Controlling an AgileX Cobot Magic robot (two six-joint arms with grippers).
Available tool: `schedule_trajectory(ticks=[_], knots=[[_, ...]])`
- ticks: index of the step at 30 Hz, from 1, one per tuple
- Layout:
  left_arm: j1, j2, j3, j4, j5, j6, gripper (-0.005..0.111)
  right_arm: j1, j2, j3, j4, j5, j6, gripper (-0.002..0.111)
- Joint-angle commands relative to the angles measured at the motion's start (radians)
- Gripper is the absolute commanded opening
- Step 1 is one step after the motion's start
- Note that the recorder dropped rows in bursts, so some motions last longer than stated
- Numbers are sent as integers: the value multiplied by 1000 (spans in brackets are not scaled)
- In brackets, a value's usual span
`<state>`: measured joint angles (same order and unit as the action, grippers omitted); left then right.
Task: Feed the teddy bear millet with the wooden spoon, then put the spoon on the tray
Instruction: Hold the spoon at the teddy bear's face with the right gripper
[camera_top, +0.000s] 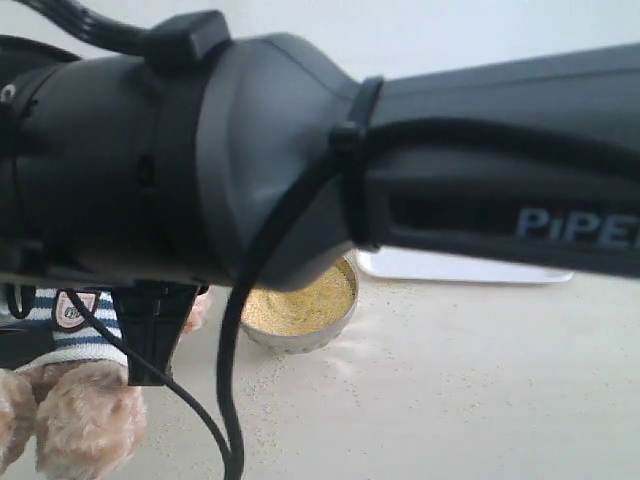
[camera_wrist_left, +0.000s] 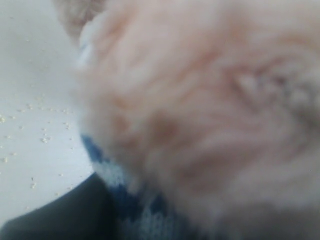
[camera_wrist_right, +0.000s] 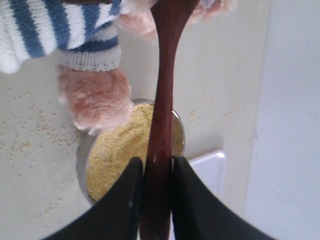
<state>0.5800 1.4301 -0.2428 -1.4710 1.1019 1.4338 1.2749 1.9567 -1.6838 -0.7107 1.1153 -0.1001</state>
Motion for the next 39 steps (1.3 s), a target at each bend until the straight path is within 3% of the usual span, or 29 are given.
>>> schedule_trajectory(ticks=[1,25,39], knots=[[4,0,0,-15,30,10,5,32,1,-4,-107,48,23,0],[4,0,0,-15,30,10,5,79,29,-4,-319,106,110,0],[4,0,0,-15,30,10,5,83,-6,-4,-252,106,163,0]])
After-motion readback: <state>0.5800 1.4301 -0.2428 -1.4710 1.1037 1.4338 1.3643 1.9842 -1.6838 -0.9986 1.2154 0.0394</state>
